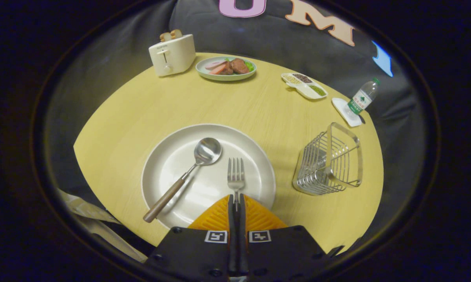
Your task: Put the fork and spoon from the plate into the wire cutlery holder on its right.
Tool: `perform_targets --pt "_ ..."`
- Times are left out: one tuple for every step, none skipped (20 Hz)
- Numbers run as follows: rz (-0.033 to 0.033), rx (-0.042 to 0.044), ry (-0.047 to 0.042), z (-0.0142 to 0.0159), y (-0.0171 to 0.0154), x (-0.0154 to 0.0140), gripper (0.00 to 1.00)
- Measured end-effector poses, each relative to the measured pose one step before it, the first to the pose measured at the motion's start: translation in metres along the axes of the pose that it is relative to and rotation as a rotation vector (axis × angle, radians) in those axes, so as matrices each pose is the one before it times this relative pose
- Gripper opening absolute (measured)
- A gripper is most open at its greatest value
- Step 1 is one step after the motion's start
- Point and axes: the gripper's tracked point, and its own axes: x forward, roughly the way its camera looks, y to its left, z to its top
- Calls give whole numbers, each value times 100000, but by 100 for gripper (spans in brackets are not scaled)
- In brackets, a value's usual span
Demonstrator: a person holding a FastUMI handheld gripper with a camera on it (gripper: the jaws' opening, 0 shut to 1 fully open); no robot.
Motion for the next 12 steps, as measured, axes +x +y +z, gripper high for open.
perform_targets --pt "206 -313 67 269 -240 -341 6" --pt "-123 -557 -175 332 -333 -341 6" --pt "-292 -722 -226 426 -408 -387 6" --pt "-299 -697 -149 396 -379 -410 6" --pt "-532 -520 -662 393 -395 -352 6" --pt "-369 -314 -234 311 -306 -324 6" --pt "46 -117 -211 205 -195 -259 6" --pt "179 203 -156 256 -204 -287 6" --pt "82 345 -216 202 -183 -252 6" --pt "155 153 15 232 -270 -307 6" --pt "-284 223 -462 208 -388 -314 6" --pt "-222 76 -185 120 -386 -172 6"
